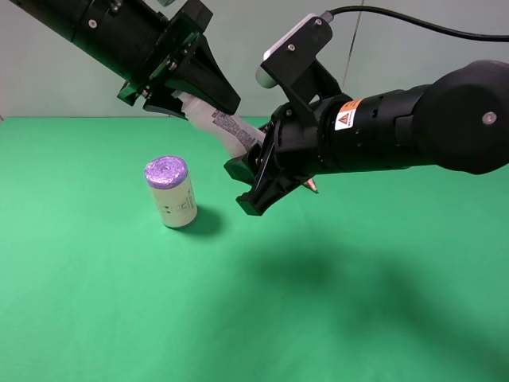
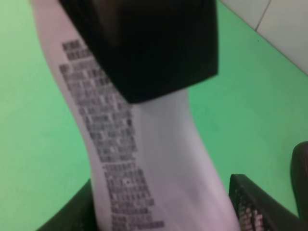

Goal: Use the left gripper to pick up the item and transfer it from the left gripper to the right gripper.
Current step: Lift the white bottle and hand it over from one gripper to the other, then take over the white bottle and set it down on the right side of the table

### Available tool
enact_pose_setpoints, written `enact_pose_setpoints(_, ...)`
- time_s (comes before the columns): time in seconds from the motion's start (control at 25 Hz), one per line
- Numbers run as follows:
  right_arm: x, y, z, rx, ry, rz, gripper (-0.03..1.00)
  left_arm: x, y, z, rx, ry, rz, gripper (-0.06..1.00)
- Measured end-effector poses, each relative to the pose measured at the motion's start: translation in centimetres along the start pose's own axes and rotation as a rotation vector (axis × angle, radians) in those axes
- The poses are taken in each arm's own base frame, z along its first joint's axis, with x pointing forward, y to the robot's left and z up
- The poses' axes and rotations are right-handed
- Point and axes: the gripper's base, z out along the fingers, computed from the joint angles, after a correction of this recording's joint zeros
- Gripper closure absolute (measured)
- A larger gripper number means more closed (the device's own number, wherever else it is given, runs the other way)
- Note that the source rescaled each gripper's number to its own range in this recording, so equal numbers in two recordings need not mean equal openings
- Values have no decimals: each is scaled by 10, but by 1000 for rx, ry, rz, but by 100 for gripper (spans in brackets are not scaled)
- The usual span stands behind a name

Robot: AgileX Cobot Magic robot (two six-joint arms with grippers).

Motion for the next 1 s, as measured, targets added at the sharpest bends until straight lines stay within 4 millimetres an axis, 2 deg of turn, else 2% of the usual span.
enact_pose_setpoints(0.04, 0, 0, 0, -1, 1, 0, 88, 0, 0, 0, -1, 0, -2, 94)
enact_pose_setpoints(0.08, 0, 0, 0, 0, 1, 2, 88, 0, 0, 0, 0, 3, -7, 89)
enact_pose_setpoints(0.12, 0, 0, 0, -2, 3, 5, 88, 1, 0, 0, 3, 9, -9, 75)
enact_pose_setpoints(0.2, 0, 0, 0, -2, 4, 8, 89, 2, -1, 0, 9, 23, -12, 30)
enact_pose_setpoints(0.28, 0, 0, 0, -3, 4, 9, 89, 2, -1, 0, 10, 27, -14, 9)
enact_pose_setpoints(0.32, 0, 0, 0, -3, 4, 10, 89, 2, -1, 0, 10, 27, -14, 4)
enact_pose_setpoints(0.48, 0, 0, 0, -3, 4, 10, 90, 3, -1, 0, 12, 28, -14, -4)
enact_pose_setpoints(1.0, 0, 0, 0, -3, 4, 10, 90, 5, -3, -2, 16, 41, -31, -5)
